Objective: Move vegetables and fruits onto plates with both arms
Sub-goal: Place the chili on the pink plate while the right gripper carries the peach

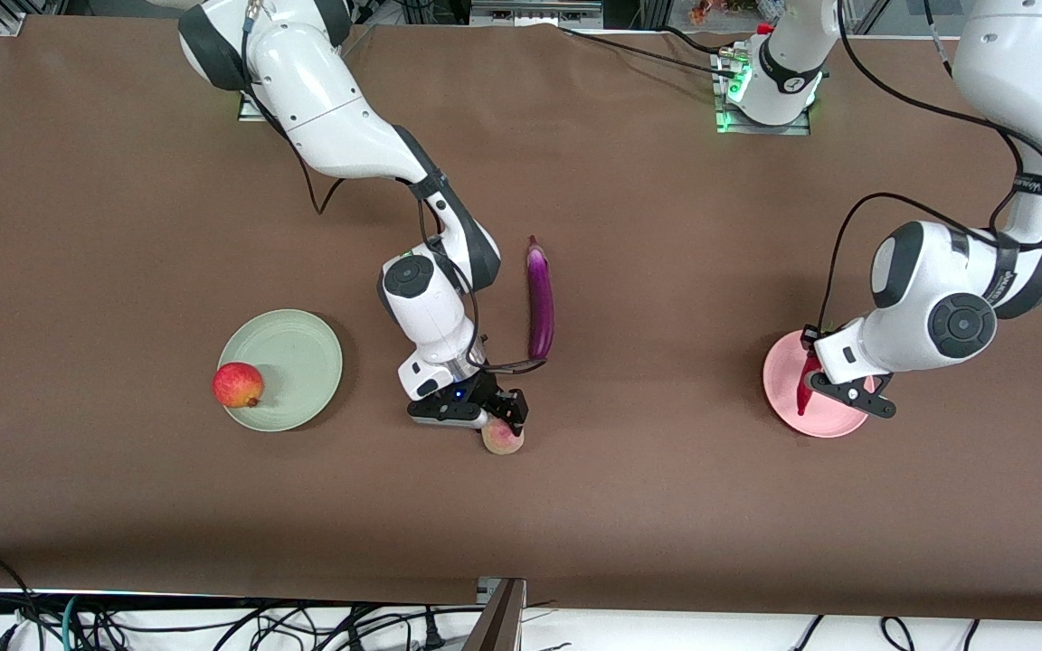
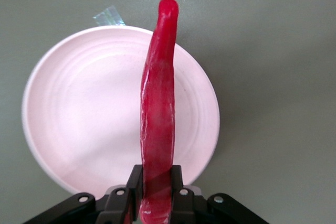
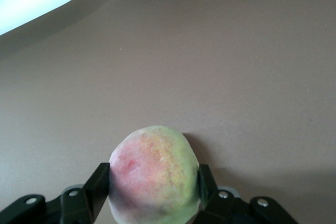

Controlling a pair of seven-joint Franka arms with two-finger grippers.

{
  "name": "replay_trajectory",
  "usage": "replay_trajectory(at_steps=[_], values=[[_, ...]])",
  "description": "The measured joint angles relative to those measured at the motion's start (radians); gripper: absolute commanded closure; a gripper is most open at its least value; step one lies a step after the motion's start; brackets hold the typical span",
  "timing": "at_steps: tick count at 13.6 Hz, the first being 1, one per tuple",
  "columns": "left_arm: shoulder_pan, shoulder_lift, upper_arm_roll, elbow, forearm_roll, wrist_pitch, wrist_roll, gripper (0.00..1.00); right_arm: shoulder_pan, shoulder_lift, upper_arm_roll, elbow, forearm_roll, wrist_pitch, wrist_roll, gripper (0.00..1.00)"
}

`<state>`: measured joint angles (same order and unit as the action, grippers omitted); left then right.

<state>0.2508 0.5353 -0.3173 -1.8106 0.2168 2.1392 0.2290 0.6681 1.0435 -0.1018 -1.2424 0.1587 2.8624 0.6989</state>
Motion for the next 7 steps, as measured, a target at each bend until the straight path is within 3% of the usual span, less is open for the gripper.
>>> replay_trajectory(at_steps=[1, 3, 7], values=[[0.002, 0.017, 0.000, -0.026, 0.000, 0.052, 0.000, 1.00, -0.001, -0.001, -0.005, 0.002, -0.006, -0.003, 0.000, 0.89], [0.002, 0.043, 0.001, -0.051, 0.000, 0.109, 0.000, 0.01, -0.006, -0.016, -0.024, 0.004, -0.008, -0.061, 0.000, 0.89], [0.004, 0.030, 0.001, -0.042, 0.001, 0.118, 0.004, 0.00, -0.076, -0.162, -0.059, 0.006, -0.010, -0.407, -0.094, 0.88]])
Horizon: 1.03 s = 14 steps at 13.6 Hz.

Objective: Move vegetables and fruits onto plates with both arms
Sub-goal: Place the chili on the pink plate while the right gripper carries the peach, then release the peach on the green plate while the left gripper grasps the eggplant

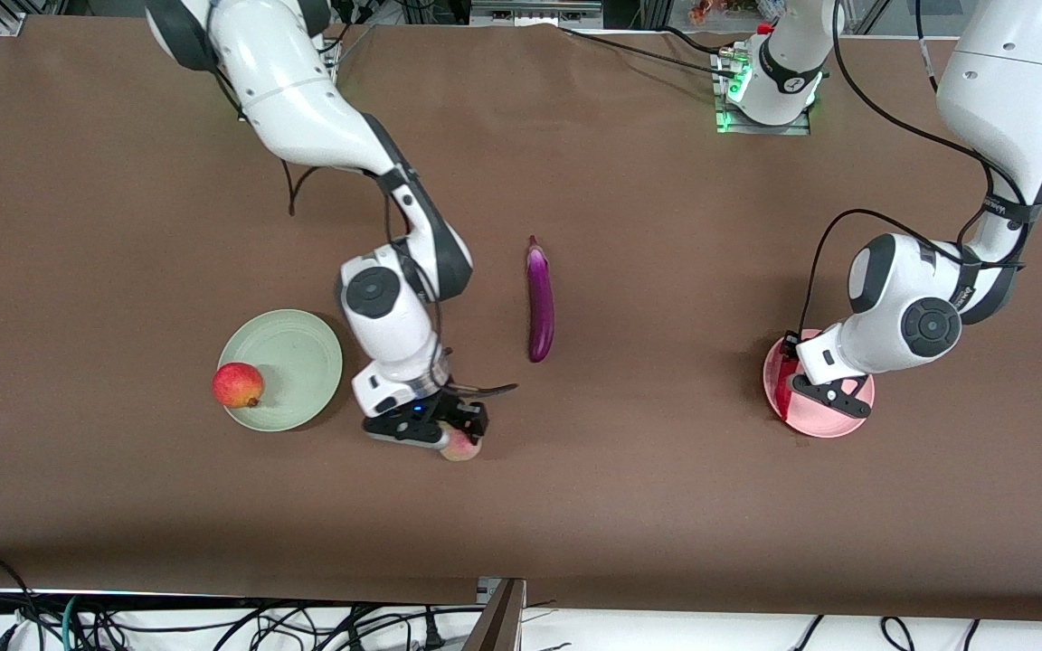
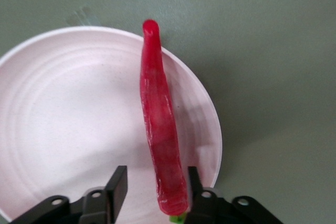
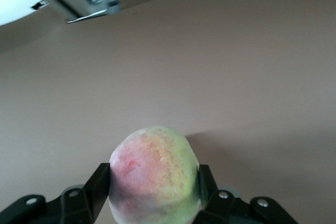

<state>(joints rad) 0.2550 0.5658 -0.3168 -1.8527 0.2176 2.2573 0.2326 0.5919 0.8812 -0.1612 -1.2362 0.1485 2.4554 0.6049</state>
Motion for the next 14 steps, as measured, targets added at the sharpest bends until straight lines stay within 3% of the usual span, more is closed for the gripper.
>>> replay_trajectory(at_steps=[2, 4, 6, 9, 10, 11, 12, 14], values=[[0.002, -0.038, -0.004, 0.017, 0.000, -0.023, 0.001, 0.00, -0.057, -0.087, -0.001, -0.066, 0.000, -0.093, -0.121, 0.88], [0.007, -0.094, -0.049, 0.061, -0.041, -0.126, -0.025, 0.00, -0.118, -0.169, -0.004, -0.211, 0.000, -0.101, -0.253, 0.88], [0.005, -0.140, -0.136, 0.092, -0.124, -0.210, -0.128, 0.00, -0.170, -0.240, -0.005, -0.353, 0.000, -0.087, -0.343, 0.86], [-0.025, -0.148, -0.307, 0.091, -0.145, -0.208, -0.400, 0.00, -0.221, -0.329, -0.006, -0.540, 0.000, -0.040, -0.420, 0.82], [-0.072, -0.135, -0.334, 0.085, -0.145, -0.146, -0.500, 0.00, -0.228, -0.350, -0.006, -0.586, 0.000, -0.029, -0.429, 0.62], [-0.135, -0.111, -0.339, 0.074, -0.145, -0.052, -0.600, 0.00, -0.234, -0.363, -0.007, -0.619, 0.000, -0.023, -0.436, 0.07], [-0.200, -0.077, -0.336, 0.065, -0.140, 0.038, -0.689, 0.00, -0.239, -0.371, -0.007, -0.641, 0.000, -0.015, -0.445, 0.00], [-0.317, 0.015, -0.306, 0.055, -0.071, 0.196, -0.839, 0.00, -0.250, -0.375, -0.009, -0.660, 0.000, 0.003, -0.449, 0.00]])
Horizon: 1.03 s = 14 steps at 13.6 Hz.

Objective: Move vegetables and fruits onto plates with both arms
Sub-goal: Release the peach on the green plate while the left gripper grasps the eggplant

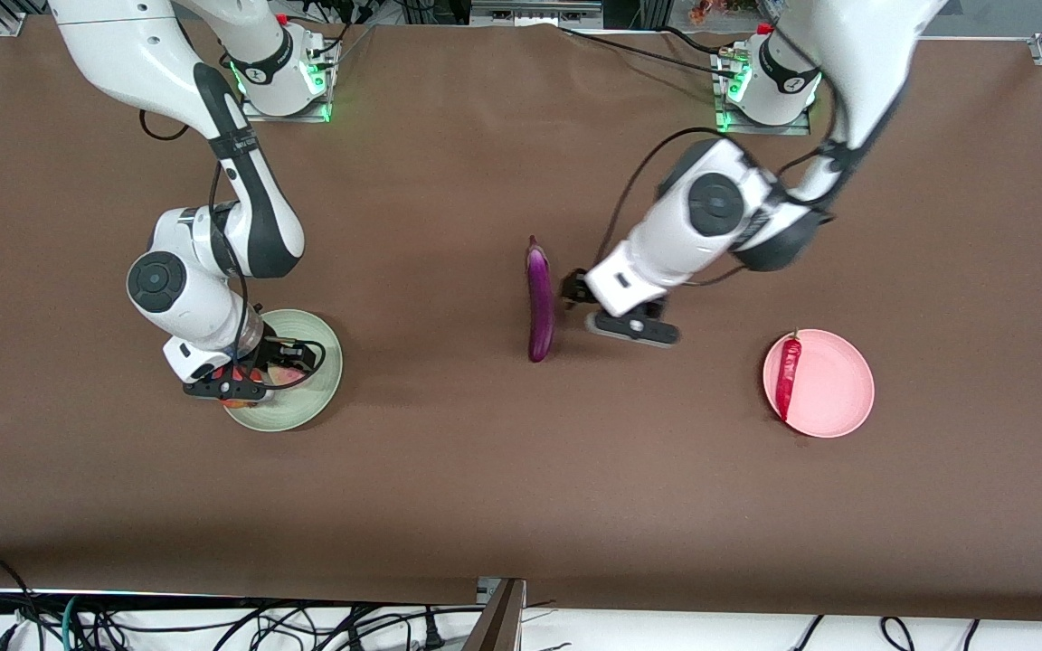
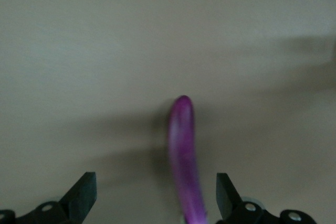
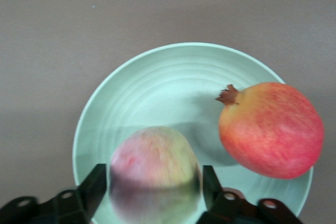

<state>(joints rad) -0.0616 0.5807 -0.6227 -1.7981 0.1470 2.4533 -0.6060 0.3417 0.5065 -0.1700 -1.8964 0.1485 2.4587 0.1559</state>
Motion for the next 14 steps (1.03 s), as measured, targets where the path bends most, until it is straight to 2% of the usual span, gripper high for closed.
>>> replay_trajectory(at_steps=[3, 4, 6, 7, 10, 14], values=[[-0.157, 0.122, 0.125, 0.000, 0.191, 0.160, -0.226, 0.00, -0.004, -0.029, -0.006, 0.011, 0.000, -0.027, -0.002, 0.00], [-0.208, 0.146, 0.170, 0.003, 0.230, 0.185, -0.281, 0.06, -0.004, -0.051, -0.018, 0.026, 0.000, -0.065, -0.002, 0.00], [-0.277, 0.165, 0.220, 0.010, 0.247, 0.196, -0.329, 0.86, -0.005, -0.102, -0.050, 0.090, 0.000, -0.197, -0.007, 0.00], [-0.289, 0.166, 0.226, 0.014, 0.247, 0.196, -0.342, 1.00, -0.006, -0.128, -0.058, 0.138, 0.000, -0.300, -0.007, 0.00], [-0.294, 0.165, 0.228, 0.023, 0.247, 0.196, -0.368, 1.00, -0.006, -0.223, -0.066, 0.260, -0.001, -0.559, -0.003, 0.00], [-0.289, 0.163, 0.235, 0.032, 0.247, 0.186, -0.369, 1.00, -0.007, -0.382, -0.087, 0.283, -0.023, -0.734, -0.004, 0.00]])
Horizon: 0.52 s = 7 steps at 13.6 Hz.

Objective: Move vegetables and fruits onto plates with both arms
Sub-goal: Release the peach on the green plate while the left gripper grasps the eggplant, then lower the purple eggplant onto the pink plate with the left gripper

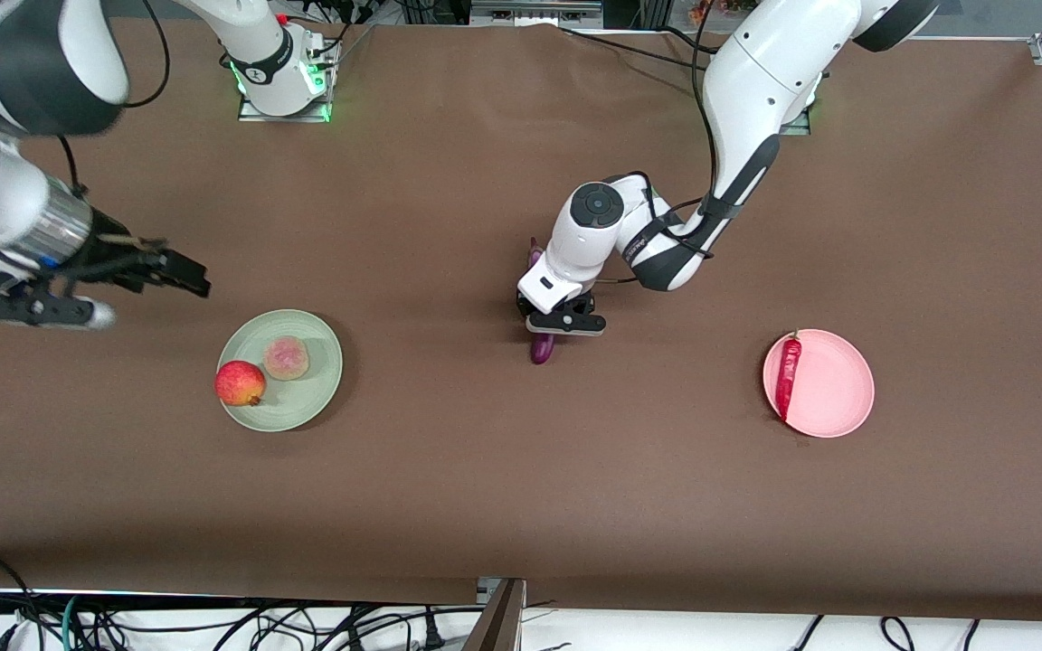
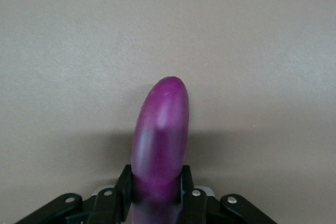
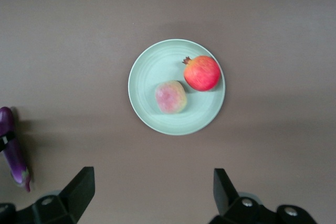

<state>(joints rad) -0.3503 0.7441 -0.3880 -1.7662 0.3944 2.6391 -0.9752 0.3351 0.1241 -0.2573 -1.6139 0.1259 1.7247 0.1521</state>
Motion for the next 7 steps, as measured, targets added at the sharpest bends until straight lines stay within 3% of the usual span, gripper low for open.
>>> replay_trajectory(at_steps=[4, 7], values=[[0.047, -0.031, -0.013, 0.040, -0.004, -0.204, 0.049, 1.00, 0.000, -0.036, -0.017, 0.003, -0.030, -0.058, -0.015, 0.00], [0.119, -0.054, -0.065, 0.148, -0.089, -0.529, 0.232, 1.00, -0.001, -0.037, -0.033, 0.003, -0.030, -0.059, -0.036, 0.00]])
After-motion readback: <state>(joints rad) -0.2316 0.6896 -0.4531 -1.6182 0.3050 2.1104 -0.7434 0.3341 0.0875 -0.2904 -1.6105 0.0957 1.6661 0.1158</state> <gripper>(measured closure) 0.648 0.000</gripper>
